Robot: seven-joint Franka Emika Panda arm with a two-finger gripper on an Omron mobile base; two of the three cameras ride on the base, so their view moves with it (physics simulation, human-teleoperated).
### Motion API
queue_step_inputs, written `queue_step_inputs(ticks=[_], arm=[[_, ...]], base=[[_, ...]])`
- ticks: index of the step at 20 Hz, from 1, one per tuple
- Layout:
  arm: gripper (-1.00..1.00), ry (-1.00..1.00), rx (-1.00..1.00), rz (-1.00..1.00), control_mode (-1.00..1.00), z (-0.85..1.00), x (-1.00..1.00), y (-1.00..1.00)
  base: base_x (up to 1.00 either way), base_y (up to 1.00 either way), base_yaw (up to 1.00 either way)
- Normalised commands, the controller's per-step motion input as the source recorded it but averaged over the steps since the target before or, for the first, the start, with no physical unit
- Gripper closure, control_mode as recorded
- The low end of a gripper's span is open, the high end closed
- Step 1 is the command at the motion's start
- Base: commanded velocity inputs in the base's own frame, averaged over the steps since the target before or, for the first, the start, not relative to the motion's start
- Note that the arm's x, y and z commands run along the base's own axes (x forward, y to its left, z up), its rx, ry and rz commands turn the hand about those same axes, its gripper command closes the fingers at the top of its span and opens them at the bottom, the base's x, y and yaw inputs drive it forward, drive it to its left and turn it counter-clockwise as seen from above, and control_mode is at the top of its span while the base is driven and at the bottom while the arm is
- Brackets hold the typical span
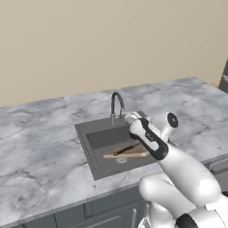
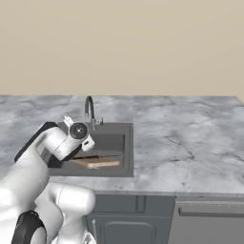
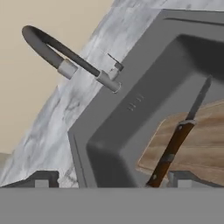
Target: Move the cutting board and knife to the sink. Then move spray from the cabinet to the counter.
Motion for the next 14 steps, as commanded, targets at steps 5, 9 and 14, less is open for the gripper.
queue_step_inputs(ticks=[5, 9, 14], arm=[[-1.00, 0.03, -0.40, -0.01, -1.00, 1.00, -0.70, -0.15], [-1.00, 0.25, -0.39, -0.04, -1.00, 0.98, -0.71, -0.02], [-1.00, 0.45, -0.33, -0.01, -1.00, 0.65, -0.65, -0.06]], base=[[0.00, 0.00, 0.00], [0.00, 0.00, 0.00], [0.00, 0.00, 0.00]])
